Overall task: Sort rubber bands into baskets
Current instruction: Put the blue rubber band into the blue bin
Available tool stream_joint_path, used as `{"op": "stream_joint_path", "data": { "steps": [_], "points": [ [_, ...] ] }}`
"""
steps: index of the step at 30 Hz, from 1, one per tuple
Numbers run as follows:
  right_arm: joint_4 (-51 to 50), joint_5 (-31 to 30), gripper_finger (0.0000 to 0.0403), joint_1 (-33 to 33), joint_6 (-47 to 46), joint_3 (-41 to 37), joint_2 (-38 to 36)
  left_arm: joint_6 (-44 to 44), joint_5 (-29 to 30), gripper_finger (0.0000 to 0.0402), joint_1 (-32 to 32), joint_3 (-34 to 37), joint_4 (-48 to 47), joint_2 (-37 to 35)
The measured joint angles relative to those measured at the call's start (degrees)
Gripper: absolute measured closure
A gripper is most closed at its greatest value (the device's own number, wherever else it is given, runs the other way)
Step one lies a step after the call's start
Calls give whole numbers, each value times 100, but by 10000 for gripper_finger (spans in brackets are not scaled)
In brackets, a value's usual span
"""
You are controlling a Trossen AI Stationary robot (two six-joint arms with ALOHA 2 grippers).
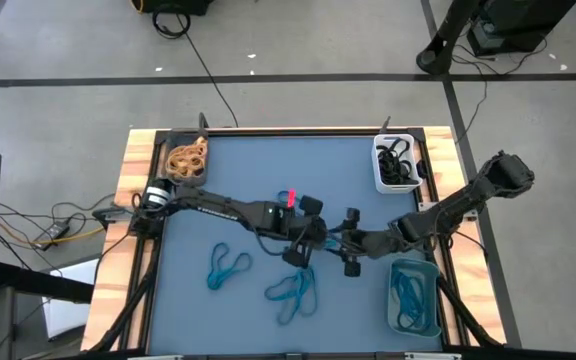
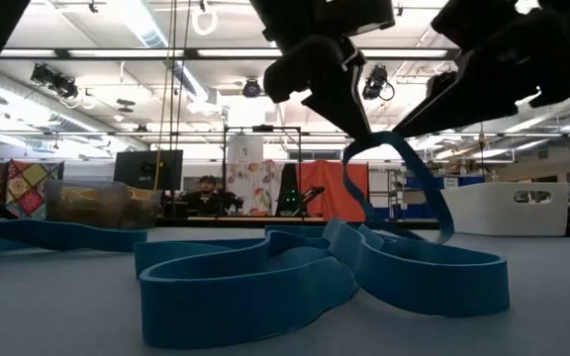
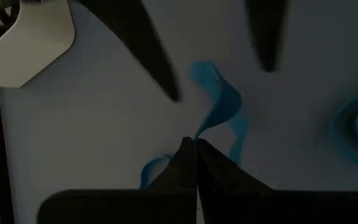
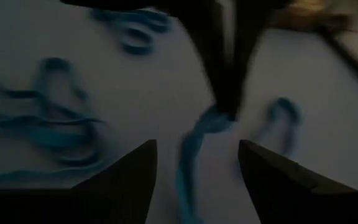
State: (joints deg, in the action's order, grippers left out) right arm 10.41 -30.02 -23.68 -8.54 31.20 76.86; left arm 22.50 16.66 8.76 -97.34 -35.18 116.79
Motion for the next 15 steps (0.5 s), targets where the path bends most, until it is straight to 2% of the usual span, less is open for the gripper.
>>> {"op": "stream_joint_path", "data": {
  "steps": [4,8,11,15],
  "points": [
    [200,843,176,290,-172,0,19,-180,192,401,76,2,99,0],
    [292,845,209,465,-348,-2,128,-228,212,401,80,7,120,0],
    [284,866,260,514,-468,-2,179,-385,210,401,84,7,115,0],
    [285,875,370,518,-579,-2,179,-592,219,401,87,7,104,0]
  ]
}}
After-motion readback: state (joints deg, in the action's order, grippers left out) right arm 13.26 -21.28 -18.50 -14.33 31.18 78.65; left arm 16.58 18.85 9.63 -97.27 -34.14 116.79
